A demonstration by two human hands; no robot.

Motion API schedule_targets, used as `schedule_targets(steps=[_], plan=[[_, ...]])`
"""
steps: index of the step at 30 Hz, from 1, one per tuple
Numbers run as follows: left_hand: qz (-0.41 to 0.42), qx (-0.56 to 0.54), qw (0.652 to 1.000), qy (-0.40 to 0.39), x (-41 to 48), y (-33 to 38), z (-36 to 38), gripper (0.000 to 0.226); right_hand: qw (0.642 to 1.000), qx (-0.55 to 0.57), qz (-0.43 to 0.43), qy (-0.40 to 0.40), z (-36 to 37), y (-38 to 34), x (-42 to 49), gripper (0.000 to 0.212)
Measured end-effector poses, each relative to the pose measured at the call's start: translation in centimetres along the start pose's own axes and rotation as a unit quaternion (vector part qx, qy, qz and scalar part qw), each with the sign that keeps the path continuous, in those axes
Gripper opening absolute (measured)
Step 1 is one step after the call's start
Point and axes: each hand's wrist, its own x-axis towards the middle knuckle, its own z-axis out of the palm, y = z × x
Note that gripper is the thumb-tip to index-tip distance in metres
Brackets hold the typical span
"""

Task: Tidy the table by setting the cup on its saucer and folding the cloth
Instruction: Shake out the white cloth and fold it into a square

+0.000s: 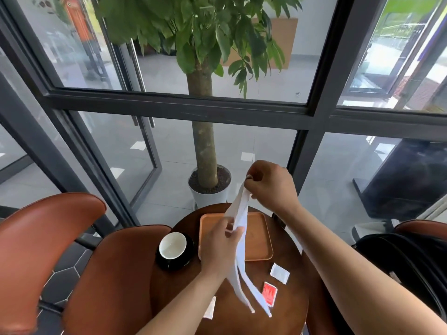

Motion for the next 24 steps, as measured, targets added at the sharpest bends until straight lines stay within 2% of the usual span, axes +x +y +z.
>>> schedule_targets(steps=[3, 6, 11, 15, 20, 24], plan=[[-0.001, -0.019, 1.000, -0.020, -1.1, -2.9, -0.1, 0.035, 0.997, 0.054, 0.050, 0.006, -0.2, 1.6, -0.1, 0.012], [-0.026, 0.017, 0.999, -0.041, -1.5, -5.1, -0.3, 0.025, 0.993, 0.084, 0.083, 0.004, -0.1, 2.8, -0.4, 0.014], [-0.035, 0.081, 0.994, -0.066, -1.7, -7.3, -1.4, 0.011, 0.968, 0.201, 0.148, 0.004, -0.5, 4.5, -1.1, 0.013], [-0.037, 0.039, 0.999, -0.003, -1.1, -8.4, -3.7, 0.009, 0.962, 0.218, 0.160, 0.033, -1.5, 6.4, -1.5, 0.013], [0.036, 0.041, 0.995, 0.088, 1.1, -6.9, -6.9, 0.010, 0.954, 0.232, 0.171, 0.087, -2.3, 8.2, -1.3, 0.010], [0.055, 0.009, 0.989, 0.134, 3.0, -5.0, -7.9, 0.011, 0.939, 0.280, 0.171, 0.103, -2.9, 8.5, -0.9, 0.006]])
